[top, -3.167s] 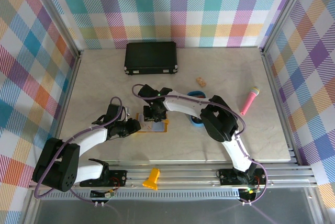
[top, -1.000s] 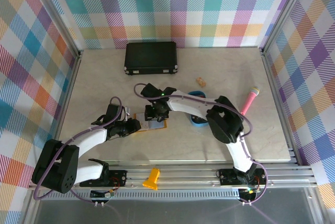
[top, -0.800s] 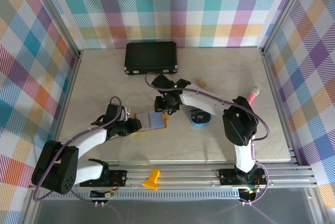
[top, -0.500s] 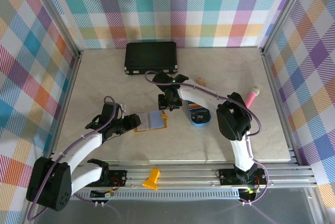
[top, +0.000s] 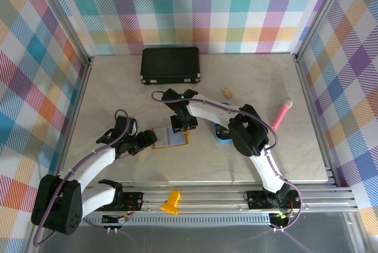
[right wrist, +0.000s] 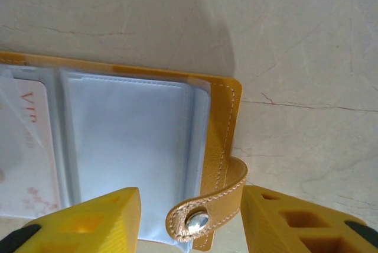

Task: Put the credit cards into the card holder

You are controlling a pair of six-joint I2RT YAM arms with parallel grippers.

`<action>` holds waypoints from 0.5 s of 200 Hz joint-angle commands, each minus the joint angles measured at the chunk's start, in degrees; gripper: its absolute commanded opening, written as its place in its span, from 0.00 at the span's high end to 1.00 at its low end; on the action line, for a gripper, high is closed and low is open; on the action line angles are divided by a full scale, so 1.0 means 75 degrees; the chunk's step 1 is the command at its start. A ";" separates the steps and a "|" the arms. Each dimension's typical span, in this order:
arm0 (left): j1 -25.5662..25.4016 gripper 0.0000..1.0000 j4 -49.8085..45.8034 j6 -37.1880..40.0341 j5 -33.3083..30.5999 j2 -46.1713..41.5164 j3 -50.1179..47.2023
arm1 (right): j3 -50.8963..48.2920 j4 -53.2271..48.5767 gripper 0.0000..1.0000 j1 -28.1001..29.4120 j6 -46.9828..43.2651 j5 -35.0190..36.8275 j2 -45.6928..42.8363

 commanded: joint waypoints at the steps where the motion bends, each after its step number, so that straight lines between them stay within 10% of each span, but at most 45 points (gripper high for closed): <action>1: 0.0146 0.28 0.0006 0.0012 0.0158 0.0020 0.0119 | 0.0214 -0.0427 0.52 0.0069 -0.0119 0.0345 0.0194; 100: 0.0196 0.28 0.0197 0.0015 0.0232 0.0188 -0.0070 | -0.0205 -0.0310 0.90 0.0065 -0.0167 0.0534 -0.0556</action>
